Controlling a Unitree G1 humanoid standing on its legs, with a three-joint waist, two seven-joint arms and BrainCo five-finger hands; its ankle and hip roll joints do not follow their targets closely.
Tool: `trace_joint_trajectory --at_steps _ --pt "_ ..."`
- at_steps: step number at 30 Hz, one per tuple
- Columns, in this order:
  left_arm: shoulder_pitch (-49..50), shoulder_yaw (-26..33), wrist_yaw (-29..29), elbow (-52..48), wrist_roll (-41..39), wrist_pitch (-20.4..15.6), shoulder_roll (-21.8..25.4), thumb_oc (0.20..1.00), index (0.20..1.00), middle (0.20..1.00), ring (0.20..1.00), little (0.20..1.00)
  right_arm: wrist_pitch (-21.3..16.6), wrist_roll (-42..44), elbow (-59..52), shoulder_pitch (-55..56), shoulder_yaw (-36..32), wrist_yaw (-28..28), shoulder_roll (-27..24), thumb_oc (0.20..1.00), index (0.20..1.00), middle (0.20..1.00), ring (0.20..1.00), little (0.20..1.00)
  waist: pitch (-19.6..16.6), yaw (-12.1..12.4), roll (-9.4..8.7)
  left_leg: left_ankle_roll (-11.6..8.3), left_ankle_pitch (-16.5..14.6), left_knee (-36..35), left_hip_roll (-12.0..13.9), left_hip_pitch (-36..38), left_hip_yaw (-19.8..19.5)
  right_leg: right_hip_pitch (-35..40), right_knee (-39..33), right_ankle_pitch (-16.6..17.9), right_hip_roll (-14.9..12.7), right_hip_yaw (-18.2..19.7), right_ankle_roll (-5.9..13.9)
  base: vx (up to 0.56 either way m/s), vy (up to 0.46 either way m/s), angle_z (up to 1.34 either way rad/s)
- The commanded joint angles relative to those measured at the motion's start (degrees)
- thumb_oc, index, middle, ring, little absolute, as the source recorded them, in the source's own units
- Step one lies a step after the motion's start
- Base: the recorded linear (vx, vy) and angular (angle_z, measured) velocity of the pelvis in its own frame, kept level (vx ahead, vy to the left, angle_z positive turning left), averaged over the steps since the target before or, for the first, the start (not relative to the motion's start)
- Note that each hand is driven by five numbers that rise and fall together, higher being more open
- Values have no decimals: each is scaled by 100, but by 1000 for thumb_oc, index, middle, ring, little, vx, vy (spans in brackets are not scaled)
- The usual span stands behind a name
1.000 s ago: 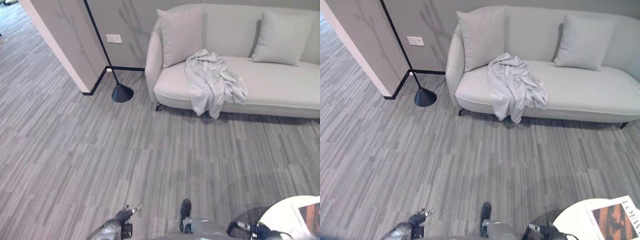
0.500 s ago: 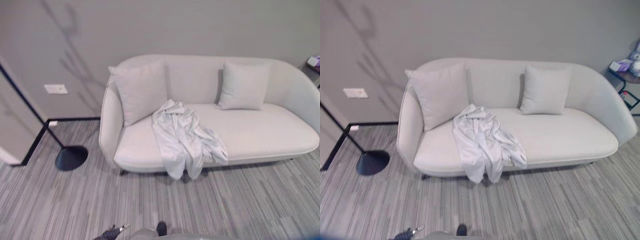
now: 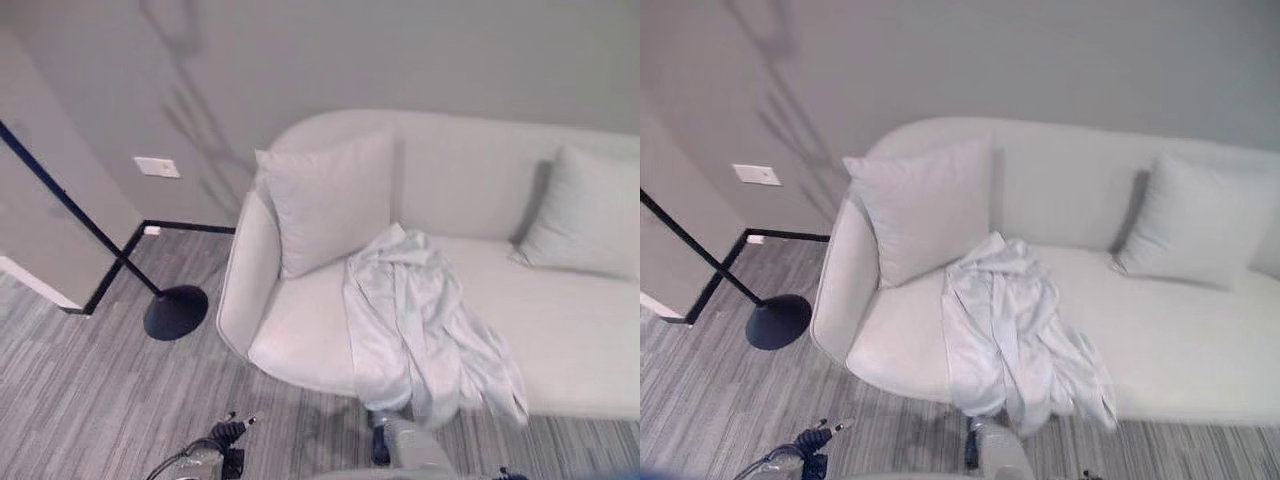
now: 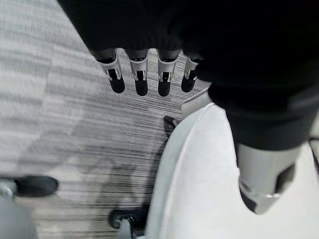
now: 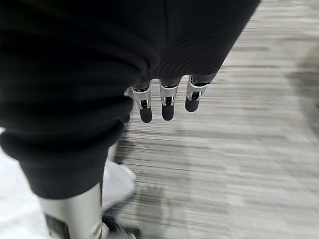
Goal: Hang the clothes on the sofa on the clothes rack.
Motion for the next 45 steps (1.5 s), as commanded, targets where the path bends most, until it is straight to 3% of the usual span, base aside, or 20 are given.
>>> trace_joint_trajectory --at_steps 1,9,13,16,17,18,19,20,25,29,30,31,33,35,37,38,41,43,44,45 --pt "-251 -24 27 -17 169 -177 175 1000 1000 1000 1000 1000 -111 68 -20 -335 160 -37 -90 1000 1000 1000 1000 1000 77 -35 -41 -211 104 -373 846 -947 -33 654 -697 -58 -564 195 1266 178 -220 5" --pt "-240 -168 -5 26 233 -117 78 1000 1000 1000 1000 1000 -145 138 -85 -338 281 -25 -128 1000 1000 1000 1000 1000 -109 -50 154 -536 298 -242 1342 -848 -18 1134 -726 -645 -208 -50 974 118 -174 -16" --pt "-286 -246 -30 -34 254 -92 66 1000 1000 1000 1000 1000 -155 116 -85 -306 313 -32 -111 1000 1000 1000 1000 1000 0 -79 146 -692 602 924 1352 -1392 61 1422 -726 -872 -226 -164 852 18 -59 -19" --pt "-390 -325 -22 -66 282 -72 75 1000 1000 1000 1000 1000 -136 103 -65 -329 332 -55 -121 1000 1000 1000 1000 1000 202 -91 22 -619 821 1831 1214 -1947 215 1601 -726 -928 -338 -174 775 -22 -30 24" --pt "-439 -353 -21 -67 276 -72 75 1000 1000 1000 1000 1000 -128 114 -43 -347 331 -65 -137 1000 1000 1000 1000 1000 255 -87 -5 -572 717 1872 1186 -2140 323 1632 -726 -946 -394 -188 790 -20 30 9" --pt "-475 -370 -27 -64 271 -76 60 1000 1000 1000 1000 1000 -122 128 -16 -359 308 -75 -152 1000 1000 1000 1000 1000 274 -68 -27 -522 483 1709 1105 -2265 381 1660 -726 -968 -451 -164 821 1 34 4" --pt "-475 -370 -27 -64 271 -76 60 1000 1000 1000 1000 1000 -122 128 -16 -359 308 -75 -152 1000 1000 1000 1000 1000 275 -67 -26 -522 482 1710 1106 -2263 381 1661 -726 -968 -450 -164 821 53 120 8" --pt "-466 -384 -29 -37 309 -85 40 1000 1000 1000 1000 1000 -127 135 35 -368 268 -82 -205 1000 1000 1000 1000 1000 245 34 13 -406 412 953 599 -2431 105 1613 -726 -931 -424 -45 867 38 96 7" --pt "-391 -398 -77 28 387 -135 -16 1000 1000 1000 1000 1000 -114 -5 76 -423 259 -65 -163 1000 1000 1000 1000 1000 59 -18 158 -255 621 -165 502 -1949 20 1560 -713 -866 -364 160 946 42 210 -35" --pt "-400 -341 -114 -14 336 -119 53 1000 1000 1000 1000 1000 -109 -134 -9 -526 355 -42 -99 1000 1000 1000 1000 1000 176 47 172 -89 648 -276 539 -1849 282 1023 230 -942 -442 310 1064 -67 141 -71" --pt "-512 -312 -75 -57 263 -113 192 1000 1000 1000 1000 1000 -99 -112 -79 -644 421 -53 -56 1000 1000 1000 1000 1000 359 47 151 12 670 -234 569 -1845 319 618 815 -917 -494 451 1253 -93 54 -96" --pt "-511 -282 -79 -55 263 -114 214 1000 1000 1000 1000 1000 -95 -113 -83 -618 405 -54 -48 1000 1000 1000 1000 1000 343 76 164 19 646 -223 600 -1843 350 649 788 -945 -614 412 1251 -91 21 -71" --pt "-500 -243 -72 -55 253 -114 234 1000 1000 1000 1000 1000 -90 -135 -68 -594 374 -56 -58 1000 1000 1000 1000 1000 331 120 194 11 619 -241 660 -1823 403 752 709 -961 -790 274 1207 3 -55 -33" --pt "-491 -221 -73 -55 222 -106 246 1000 1000 1000 1000 1000 -66 -198 -4 -585 321 -66 -84 1000 1000 1000 1000 1000 286 186 244 -15 601 -257 767 -1829 438 950 553 -891 -1168 3 1147 7 -98 -40" --pt "-449 -189 -66 -129 150 -103 296 1000 1000 1000 1000 1000 -5 -295 99 -548 269 -18 -96 1000 1000 1000 1000 1000 165 294 186 -82 571 -267 875 -1823 473 1081 402 -447 -1693 -97 1267 62 -236 -27" --pt "-440 -174 -61 -136 132 -101 319 1000 1000 1000 1000 1000 1 -303 103 -536 274 -3 -92 1000 1000 1000 1000 1000 134 322 119 -123 556 -258 908 -1818 512 1136 275 -290 -1799 -82 1341 62 -219 -28" --pt "-424 -118 -43 -110 69 -123 365 1000 1000 1000 1000 1000 11 -298 79 -536 267 24 -77 1000 1000 1000 1000 1000 102 336 -15 -218 536 -262 965 -1780 574 1195 -58 -125 -1840 -20 1477 34 -207 -18" --pt "-380 -75 -38 -82 75 -136 370 1000 1000 1000 1000 1000 14 -314 56 -481 272 47 -22 1000 1000 1000 1000 1000 26 402 -151 -359 557 -343 1066 -1759 671 1429 -479 -272 -1806 -223 1610 46 -381 -5" --pt "-382 -47 -13 -52 45 -135 343 1000 1000 1000 1000 1000 6 -323 39 -471 311 51 -2 1000 1000 1000 1000 1000 -17 381 -193 -526 661 -373 1295 -1798 664 1499 -631 -410 -1613 -245 1609 42 -352 -6" --pt "-381 -47 -13 -52 45 -135 343 1000 1000 1000 1000 1000 6 -323 39 -471 311 51 -2 1000 1000 1000 1000 1000 -19 377 -190 -528 660 -373 1299 -1800 660 1500 -632 -410 -1609 -250 1607 39 -374 -10"
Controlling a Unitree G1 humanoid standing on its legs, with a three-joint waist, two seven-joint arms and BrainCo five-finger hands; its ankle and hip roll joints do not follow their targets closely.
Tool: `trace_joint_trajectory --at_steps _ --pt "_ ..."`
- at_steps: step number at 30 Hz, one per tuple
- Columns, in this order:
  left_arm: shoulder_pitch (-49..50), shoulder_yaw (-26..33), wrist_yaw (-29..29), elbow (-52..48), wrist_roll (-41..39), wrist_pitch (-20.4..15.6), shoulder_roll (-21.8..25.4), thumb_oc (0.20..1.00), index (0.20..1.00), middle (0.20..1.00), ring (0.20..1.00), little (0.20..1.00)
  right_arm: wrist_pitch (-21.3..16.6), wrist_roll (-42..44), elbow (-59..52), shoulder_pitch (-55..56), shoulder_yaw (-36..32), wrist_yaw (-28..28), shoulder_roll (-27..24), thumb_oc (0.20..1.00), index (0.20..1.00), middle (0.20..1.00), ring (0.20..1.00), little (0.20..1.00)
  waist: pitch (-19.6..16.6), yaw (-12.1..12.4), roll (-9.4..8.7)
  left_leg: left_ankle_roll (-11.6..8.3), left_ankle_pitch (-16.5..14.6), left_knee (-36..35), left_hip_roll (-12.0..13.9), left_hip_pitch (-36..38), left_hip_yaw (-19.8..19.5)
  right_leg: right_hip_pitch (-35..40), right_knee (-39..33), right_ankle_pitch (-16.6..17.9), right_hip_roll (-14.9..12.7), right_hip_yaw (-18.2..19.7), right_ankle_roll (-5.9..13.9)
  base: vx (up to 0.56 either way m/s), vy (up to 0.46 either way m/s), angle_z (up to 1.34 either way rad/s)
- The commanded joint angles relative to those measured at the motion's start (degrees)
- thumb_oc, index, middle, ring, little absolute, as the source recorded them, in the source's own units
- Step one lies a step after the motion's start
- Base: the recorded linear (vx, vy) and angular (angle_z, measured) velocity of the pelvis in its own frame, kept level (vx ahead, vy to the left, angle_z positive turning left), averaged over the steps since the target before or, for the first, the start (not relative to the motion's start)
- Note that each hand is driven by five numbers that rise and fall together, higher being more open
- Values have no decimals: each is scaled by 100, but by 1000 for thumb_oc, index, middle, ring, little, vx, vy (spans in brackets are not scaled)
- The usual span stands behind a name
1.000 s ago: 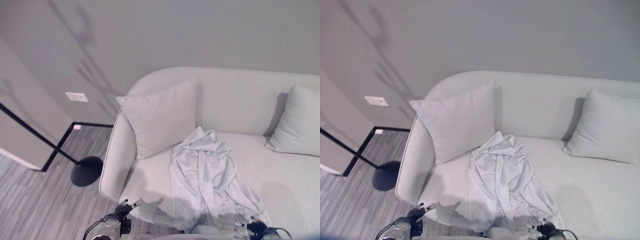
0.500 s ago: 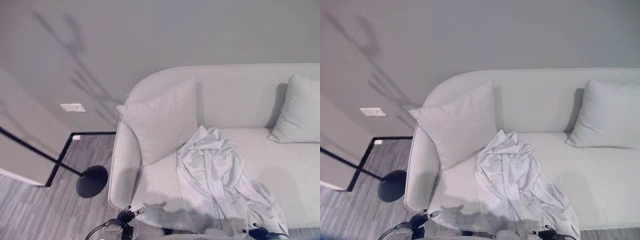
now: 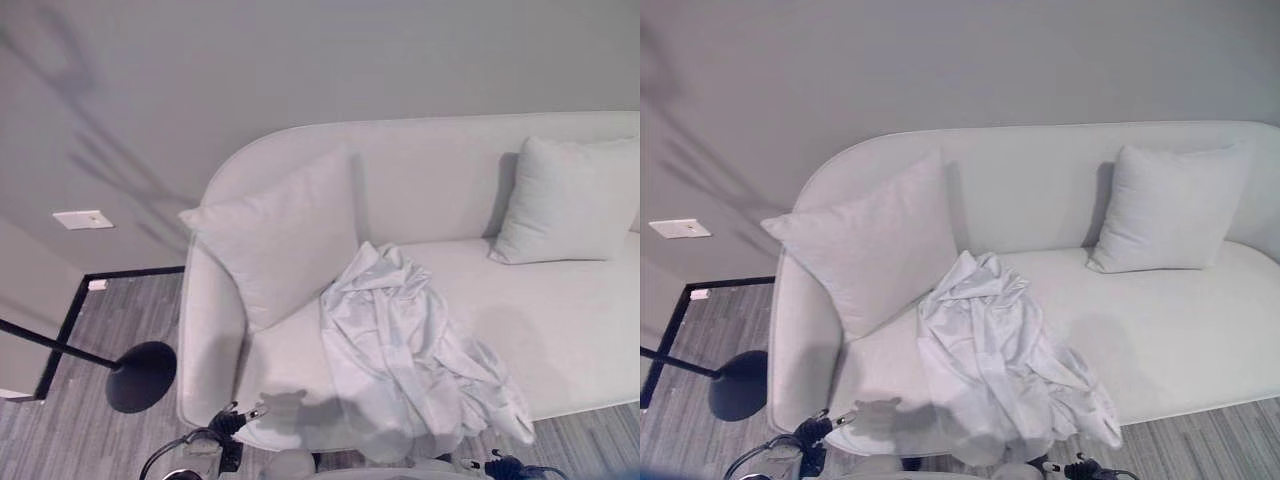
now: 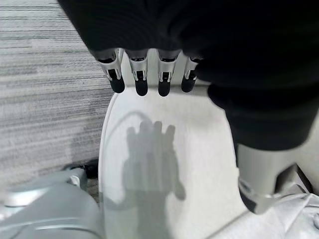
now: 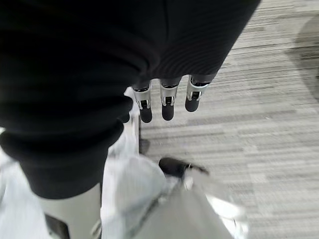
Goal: Hang the clothes on the sofa on the clothes rack.
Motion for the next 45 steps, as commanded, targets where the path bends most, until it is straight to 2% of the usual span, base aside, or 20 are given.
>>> trace_joint_trajectory --at_steps 1,5,8,11,12,13,14,15,17,19,20,25,31,33,35,36,37,38,41,45 --pt "-262 90 39 88 -148 -151 -166 1000 1000 1000 1000 1000 5 -80 58 -54 109 -26 -263 1000 1000 1000 1000 1000 -251 52 177 -279 -316 11 598 -166 -679 -222 119 173 333 117 -94 40 -281 -12" --pt "-267 -29 35 18 -243 -140 -264 1000 1000 1000 1000 1000 -80 122 -1 -3 51 -148 -417 1000 1000 1000 1000 1000 -169 -50 372 -522 -76 174 1145 -288 -897 -31 112 -324 942 6 -451 25 -416 5" --pt "-274 -76 25 1 -221 -119 -293 1000 1000 1000 1000 1000 -88 170 -9 10 9 -196 -497 1000 1000 1000 1000 1000 -75 -81 407 -540 -51 645 1170 -479 -988 108 76 -435 1054 -64 -583 3 -253 14" --pt "-272 -129 25 -108 -250 -115 -300 1000 1000 1000 1000 1000 -137 245 -129 3 -29 -238 -641 1000 1000 1000 1000 1000 100 -88 409 -505 304 1439 1121 -780 -1093 259 56 -507 1151 -109 -728 33 -187 16" --pt "-281 -147 45 -166 -282 -102 -297 1000 1000 1000 1000 1000 -143 281 -198 -20 -51 -270 -717 1000 1000 1000 1000 1000 202 -107 405 -487 541 1749 1098 -989 -1044 295 56 -517 1153 -152 -757 13 -235 31" --pt "-291 -126 69 -251 -308 -80 -284 1000 1000 1000 1000 1000 -137 315 -315 -91 -63 -317 -786 1000 1000 1000 1000 1000 293 -99 382 -377 447 2029 1018 -1325 -751 315 56 -598 1135 -194 -796 -3 -167 32" --pt "-291 -126 69 -252 -308 -79 -284 1000 1000 1000 1000 1000 -136 315 -316 -91 -63 -317 -786 1000 1000 1000 1000 1000 291 -99 383 -373 432 2053 1016 -1339 -753 312 56 -599 1133 -194 -793 58 -132 22" --pt "-291 -117 67 -290 -325 -90 -283 1000 1000 1000 1000 1000 -132 331 -336 -146 -90 -353 -865 1000 1000 1000 1000 1000 300 -41 394 -309 80 1873 512 -1647 -781 285 56 -613 1123 -158 -753 83 -3 14" --pt "-296 -123 60 -287 -324 -101 -291 1000 1000 1000 1000 1000 -144 350 -337 -174 -121 -354 -891 1000 1000 1000 1000 1000 295 -12 422 -318 74 1595 347 -1635 -784 288 56 -620 1135 -137 -718 86 19 6" --pt "-278 -114 71 -273 -330 -115 -276 1000 1000 1000 1000 1000 -154 318 -353 -249 -80 -357 -938 1000 1000 1000 1000 1000 211 79 568 -257 275 736 185 -1630 -912 241 56 -631 1226 -104 -671 166 117 3" --pt "-259 -167 19 -152 -195 -110 -312 1000 1000 1000 1000 1000 -159 106 -350 -325 -2 -368 -971 1000 1000 1000 1000 1000 80 50 672 -199 376 88 201 -1248 -1010 293 56 -718 1317 -65 -654 204 175 -24" --pt "-288 -186 69 -122 -179 -158 -265 1000 1000 1000 1000 1000 -163 111 -512 -409 18 -392 -842 1000 1000 1000 1000 1000 -27 -3 550 -136 288 11 114 -996 -916 271 132 -685 1147 57 -614 143 168 -22" --pt "-262 7 115 -78 -48 -183 -88 1000 1000 1000 1000 1000 -171 -20 -731 -481 84 -418 -721 1000 1000 1000 1000 1000 -72 139 317 25 53 11 -20 -926 -774 151 194 -601 887 123 -377 86 133 -16" --pt "-227 116 182 -394 -100 -211 52 1000 1000 1000 1000 1000 -191 -171 -1161 -568 96 -463 -815 1000 1000 1000 1000 1000 30 246 276 147 -44 11 -57 -894 -681 -251 862 -516 693 178 -226 32 196 -11" --pt "-235 134 219 -573 -150 -226 109 1000 1000 1000 1000 1000 -196 -230 -1326 -672 114 -488 -889 1000 1000 1000 1000 1000 134 257 284 190 -54 11 -62 -866 -646 -456 1198 -416 654 223 -177 -66 144 -32" --pt "-383 70 335 -960 -308 -284 268 1000 1000 1000 1000 1000 -227 -207 -1824 -914 156 -578 -1067 1000 1000 1000 1000 1000 439 209 361 237 -4 11 -20 -919 -675 -990 1850 -179 663 379 -135 -117 83 -32" --pt "-385 70 336 -961 -308 -283 267 1000 1000 1000 1000 1000 -225 -207 -1827 -915 154 -578 -1068 1000 1000 1000 1000 1000 436 216 359 236 -4 11 -21 -925 -668 -1010 1870 -187 662 389 -135 -182 77 -15" --pt "-839 -84 571 -1328 -444 -386 423 1000 1000 1000 1000 1000 -286 -106 -2246 -1422 246 -760 -1330 1000 1000 1000 1000 1000 718 166 401 190 -21 11 -42 -1069 -770 -1320 1280 -152 746 416 -281 -68 -5 11" --pt "-1153 -209 655 -1616 -392 -434 530 1000 1000 1000 1000 1000 -357 -81 -2538 -1719 253 -886 -1553 1000 1000 1000 1000 1000 820 122 310 164 30 11 -113 -1333 -851 -1305 621 -31 822 547 -268 -34 -58 11" --pt "-1737 -463 806 -1572 -343 -497 682 1000 1000 1000 1000 1000 -453 -27 -2729 -2478 617 -997 -1803 1000 1000 1000 1000 1000 944 118 239 55 208 11 -35 -1677 -955 -1387 366 125 888 462 -303 -74 -86 36"
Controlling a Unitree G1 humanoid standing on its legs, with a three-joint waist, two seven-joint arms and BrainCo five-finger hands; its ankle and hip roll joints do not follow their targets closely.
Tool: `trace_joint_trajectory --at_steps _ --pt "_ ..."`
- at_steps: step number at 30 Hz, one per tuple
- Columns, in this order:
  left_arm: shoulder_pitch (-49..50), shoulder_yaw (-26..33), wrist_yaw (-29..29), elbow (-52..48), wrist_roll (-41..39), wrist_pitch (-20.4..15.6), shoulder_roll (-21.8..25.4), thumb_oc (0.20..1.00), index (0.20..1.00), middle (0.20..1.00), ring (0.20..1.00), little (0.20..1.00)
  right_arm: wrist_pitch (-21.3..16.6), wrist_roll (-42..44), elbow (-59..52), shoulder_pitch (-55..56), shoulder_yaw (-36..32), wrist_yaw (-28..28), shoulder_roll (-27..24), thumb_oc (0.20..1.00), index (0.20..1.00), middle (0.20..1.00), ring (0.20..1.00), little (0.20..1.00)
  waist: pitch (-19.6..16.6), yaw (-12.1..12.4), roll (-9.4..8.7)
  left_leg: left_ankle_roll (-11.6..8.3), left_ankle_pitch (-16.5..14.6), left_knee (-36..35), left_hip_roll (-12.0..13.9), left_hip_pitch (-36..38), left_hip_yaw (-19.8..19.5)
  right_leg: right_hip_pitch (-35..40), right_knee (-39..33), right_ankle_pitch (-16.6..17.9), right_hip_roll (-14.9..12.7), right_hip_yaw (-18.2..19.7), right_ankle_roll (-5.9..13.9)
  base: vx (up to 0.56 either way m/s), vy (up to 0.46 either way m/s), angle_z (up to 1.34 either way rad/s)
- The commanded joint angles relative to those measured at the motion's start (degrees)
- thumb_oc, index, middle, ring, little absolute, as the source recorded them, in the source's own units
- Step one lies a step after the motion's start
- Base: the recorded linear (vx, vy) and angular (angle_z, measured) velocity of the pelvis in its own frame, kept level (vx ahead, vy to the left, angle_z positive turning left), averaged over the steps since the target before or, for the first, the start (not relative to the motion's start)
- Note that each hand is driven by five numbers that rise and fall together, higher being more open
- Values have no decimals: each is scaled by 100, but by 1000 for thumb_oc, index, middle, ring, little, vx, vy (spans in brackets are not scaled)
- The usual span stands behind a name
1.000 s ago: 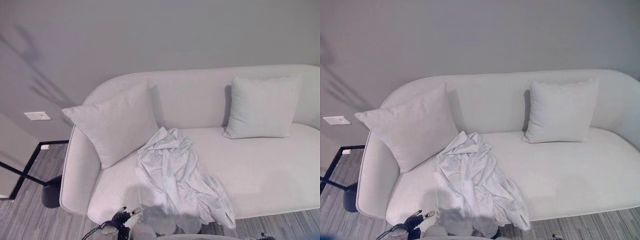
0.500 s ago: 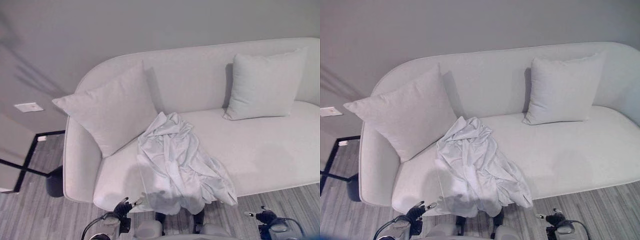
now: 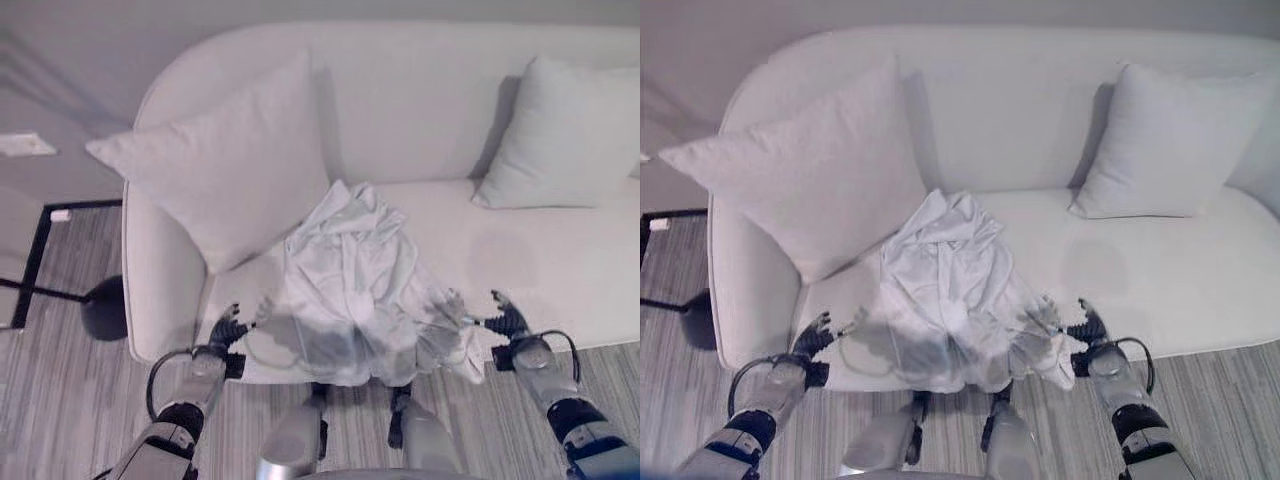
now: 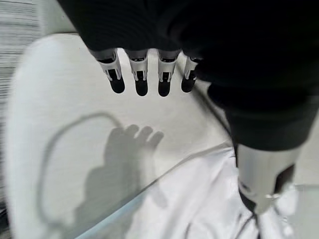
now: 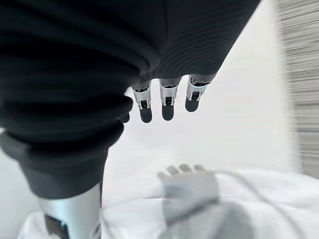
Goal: Hang the clothes on the sofa on the clothes rack.
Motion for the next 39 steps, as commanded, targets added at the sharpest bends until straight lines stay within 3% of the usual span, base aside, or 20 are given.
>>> trace_joint_trajectory --at_steps 1,8,13,21,28,39 --pt "-288 -80 192 188 -92 -263 13 1000 1000 1000 1000 1000 -231 79 -20 -500 212 -264 -515 1000 1000 1000 1000 1000 85 -26 -9 -422 -255 36 284 -169 -223 125 254 12 -2 125 -11 -27 -46 26" --pt "-1158 -446 314 529 -65 -230 235 1000 1000 1000 1000 1000 -263 355 193 -1627 860 -274 -497 1000 1000 1000 1000 1000 402 -1 -42 -478 -107 39 373 -510 -388 -144 364 -50 56 -16 -51 -20 -20 6" --pt "-1993 -719 320 779 -30 -192 740 1000 1000 1000 1000 1000 -217 654 595 -2551 1403 -185 -288 1000 1000 1000 1000 1000 772 39 -121 -514 -34 149 445 -822 -416 -412 441 -10 86 -43 -57 -55 -12 5" --pt "-2974 -1111 409 1151 273 -185 1116 1000 1000 1000 1000 1000 -183 710 1149 -3400 1963 -130 114 1000 1000 1000 1000 1000 940 24 -206 -592 42 74 493 -1068 -422 -581 196 140 121 -44 -7 -6 1 1" --pt "-3662 -1394 575 1372 336 -157 1094 1000 1000 1000 1000 1000 -106 767 1793 -4081 2243 -236 507 1000 1000 1000 1000 1000 1098 37 -224 -575 45 133 451 -1358 -480 -780 101 197 99 5 13 -1 11 1" --pt "-3898 -1625 795 1279 435 -133 721 1000 1000 1000 1000 1000 -15 584 2169 -4318 2461 -316 798 1000 1000 1000 1000 1000 1098 39 -290 -546 16 195 424 -1634 -522 -971 -7 249 90 9 38 0 3 0"
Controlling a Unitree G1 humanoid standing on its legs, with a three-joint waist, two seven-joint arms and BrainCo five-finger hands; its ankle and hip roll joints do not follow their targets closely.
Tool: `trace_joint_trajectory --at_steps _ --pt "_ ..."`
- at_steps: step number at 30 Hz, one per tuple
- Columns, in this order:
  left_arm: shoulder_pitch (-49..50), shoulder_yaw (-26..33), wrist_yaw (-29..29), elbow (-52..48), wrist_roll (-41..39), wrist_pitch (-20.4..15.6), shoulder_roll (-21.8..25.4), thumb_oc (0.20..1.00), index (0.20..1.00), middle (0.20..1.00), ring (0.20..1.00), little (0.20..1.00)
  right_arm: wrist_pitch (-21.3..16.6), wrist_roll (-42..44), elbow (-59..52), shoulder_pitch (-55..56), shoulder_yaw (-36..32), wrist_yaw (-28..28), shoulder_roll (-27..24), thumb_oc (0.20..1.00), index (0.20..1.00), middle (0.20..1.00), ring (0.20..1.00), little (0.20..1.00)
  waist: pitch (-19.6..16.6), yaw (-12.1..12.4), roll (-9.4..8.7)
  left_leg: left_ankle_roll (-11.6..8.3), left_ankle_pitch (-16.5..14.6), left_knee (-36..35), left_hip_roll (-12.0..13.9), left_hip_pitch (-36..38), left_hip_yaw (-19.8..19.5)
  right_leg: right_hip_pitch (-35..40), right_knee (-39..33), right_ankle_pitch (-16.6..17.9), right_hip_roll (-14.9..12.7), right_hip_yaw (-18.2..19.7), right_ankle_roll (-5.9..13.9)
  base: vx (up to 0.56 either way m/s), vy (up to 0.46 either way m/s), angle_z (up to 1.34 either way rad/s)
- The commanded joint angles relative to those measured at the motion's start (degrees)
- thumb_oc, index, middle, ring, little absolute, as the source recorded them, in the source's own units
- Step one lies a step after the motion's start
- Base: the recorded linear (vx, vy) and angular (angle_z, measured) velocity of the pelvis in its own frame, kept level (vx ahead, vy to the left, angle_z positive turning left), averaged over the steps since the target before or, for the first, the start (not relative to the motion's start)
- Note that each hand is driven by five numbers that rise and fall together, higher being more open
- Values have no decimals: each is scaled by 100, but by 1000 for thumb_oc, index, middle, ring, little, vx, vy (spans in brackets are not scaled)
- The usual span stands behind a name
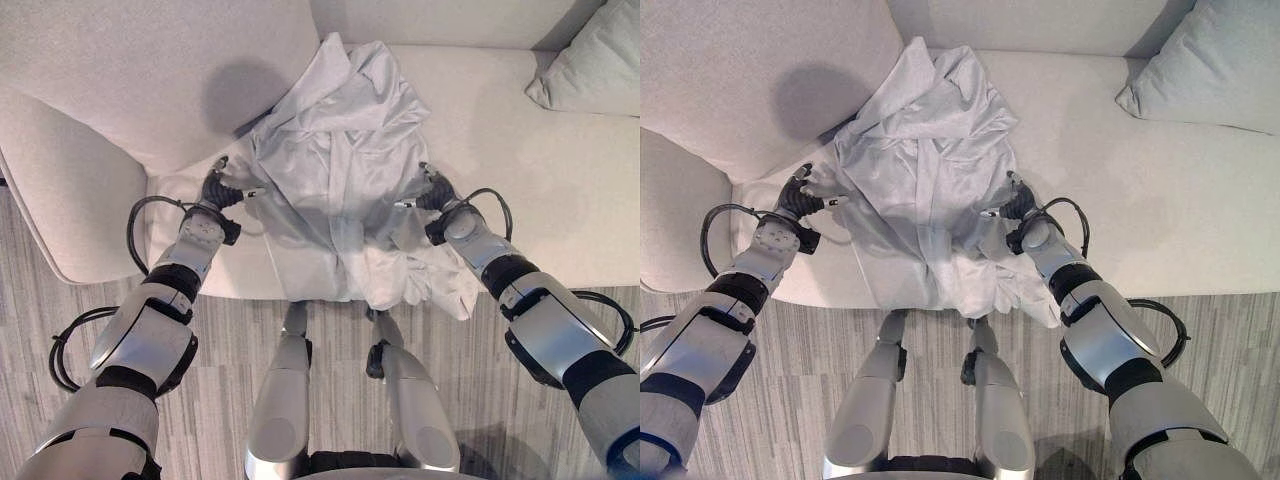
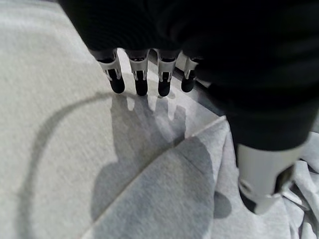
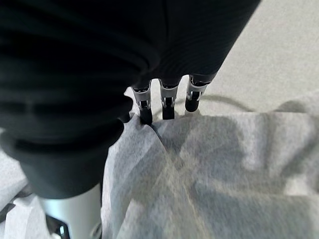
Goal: Hang the clothes on the sofa on the clothes rack.
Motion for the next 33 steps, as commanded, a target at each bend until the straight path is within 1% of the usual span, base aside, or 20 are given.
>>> trace_joint_trajectory --at_steps 1,3,9,11,12,16,19,22,27,33 --pt "-216 -106 113 83 137 -110 -8 1000 1000 1000 1000 1000 6 -71 268 -269 103 -116 -79 1000 1000 1000 1000 1000 -115 59 37 -127 -265 181 91 -231 -218 143 72 -178 -324 187 566 0 0 0" --pt "-186 -147 150 61 147 -95 -183 1000 1000 1000 1000 1000 18 -62 307 -230 136 -129 55 1000 1000 1000 1000 1000 -115 52 21 -119 -273 172 77 -262 -238 112 65 -169 -324 198 565 0 0 0" --pt "-255 -202 243 84 197 -67 -312 1000 1000 1000 1000 1000 30 -168 265 -149 297 -159 387 1000 1000 1000 1000 1000 -115 33 -8 -106 -271 160 63 -337 -246 2 51 -151 -313 216 563 2 8 1" --pt "-273 -235 336 67 282 -57 -383 1000 1000 1000 1000 1000 89 -389 350 -63 430 -168 550 1000 1000 1000 1000 1000 -115 23 -19 -98 -279 176 54 -359 -242 -10 50 -161 -311 217 562 0 0 0" --pt "-352 -358 452 93 389 -32 -529 1000 1000 1000 1000 1000 161 -456 556 -23 402 -254 730 1000 1000 1000 1000 1000 -115 3 -14 -90 -282 185 50 -411 -259 -61 53 -161 -306 231 556 0 0 0" --pt "-456 -471 593 82 520 13 -544 1000 1000 1000 1000 1000 204 -461 700 -20 349 -391 815 1000 1000 1000 1000 1000 -115 -30 -32 -90 -287 253 47 -559 -254 -168 64 -150 -301 226 557 -6 2 1" --pt "-573 -614 781 -53 673 44 -686 1000 1000 1000 1000 1000 255 -520 872 27 281 -569 805 1000 1000 1000 1000 1000 -115 -71 -40 -71 -305 363 17 -801 -289 -336 64 -124 -302 193 556 -25 14 12" --pt "-674 -717 884 -110 772 69 -837 1000 1000 1000 1000 1000 287 -576 974 79 264 -674 733 1000 1000 1000 1000 1000 -115 -101 -4 -58 -322 426 -15 -972 -315 -485 89 -122 -321 197 553 -8 17 11" --pt "-731 -821 961 -82 852 91 -935 1000 1000 1000 1000 1000 312 -604 1041 280 290 -690 778 1000 1000 1000 1000 1000 -115 -181 9 -33 -368 575 -42 -1196 -292 -691 155 -124 -340 225 542 0 0 0" --pt "-714 -862 1009 -108 828 116 -1003 1000 1000 1000 1000 1000 335 -617 1087 635 288 -711 817 1000 1000 1000 1000 1000 -115 -242 -4 -19 -402 602 -45 -1256 -279 -772 202 -148 -328 255 520 2 -4 2"
